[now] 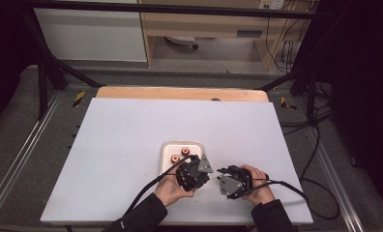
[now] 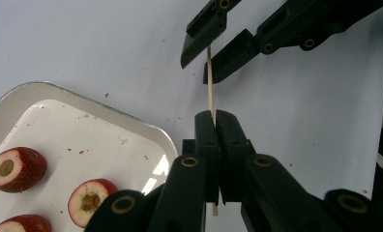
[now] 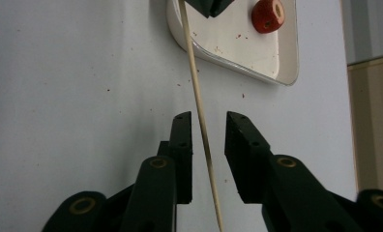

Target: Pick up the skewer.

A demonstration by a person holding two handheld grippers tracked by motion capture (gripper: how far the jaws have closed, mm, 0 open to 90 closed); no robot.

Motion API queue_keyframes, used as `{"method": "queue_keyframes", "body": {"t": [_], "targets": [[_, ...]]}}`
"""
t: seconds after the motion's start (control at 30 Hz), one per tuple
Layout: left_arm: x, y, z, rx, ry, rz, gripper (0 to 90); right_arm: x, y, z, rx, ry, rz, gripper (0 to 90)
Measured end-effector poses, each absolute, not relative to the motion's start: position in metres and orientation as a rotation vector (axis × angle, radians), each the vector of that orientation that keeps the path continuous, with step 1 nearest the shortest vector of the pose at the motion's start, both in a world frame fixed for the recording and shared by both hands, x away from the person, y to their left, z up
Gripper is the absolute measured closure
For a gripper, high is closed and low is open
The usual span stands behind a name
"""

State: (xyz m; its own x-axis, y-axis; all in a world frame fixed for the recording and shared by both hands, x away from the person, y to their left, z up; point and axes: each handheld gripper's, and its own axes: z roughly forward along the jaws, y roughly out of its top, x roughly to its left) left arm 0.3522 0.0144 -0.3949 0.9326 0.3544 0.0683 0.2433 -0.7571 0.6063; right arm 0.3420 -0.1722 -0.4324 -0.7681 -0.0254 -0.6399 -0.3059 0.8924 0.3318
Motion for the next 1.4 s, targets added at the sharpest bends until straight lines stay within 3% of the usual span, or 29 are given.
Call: {"method": "queue_keyframes", "body": {"t": [0.43, 0.77, 1.03, 1.4], "targets": [[0.352, 0.015, -0.396, 2.480, 0.414, 0.227, 88.7, 0.339, -0.173, -0.435, -0.390, 2.366, 0.462, 87.6], [0.356, 0.017, -0.395, 2.486, 0.424, 0.188, 87.8, 0.336, -0.173, -0.432, -0.420, 2.355, 0.436, 89.0], [0.366, 0.018, -0.392, 2.591, 0.478, 0.134, 71.3, 0.336, -0.166, -0.427, -0.477, 2.314, 0.352, 89.0], [0.378, 0.006, -0.400, 2.717, 0.548, 0.048, 83.1, 0.337, -0.151, -0.425, -0.571, 2.266, 0.248, 88.9]]}}
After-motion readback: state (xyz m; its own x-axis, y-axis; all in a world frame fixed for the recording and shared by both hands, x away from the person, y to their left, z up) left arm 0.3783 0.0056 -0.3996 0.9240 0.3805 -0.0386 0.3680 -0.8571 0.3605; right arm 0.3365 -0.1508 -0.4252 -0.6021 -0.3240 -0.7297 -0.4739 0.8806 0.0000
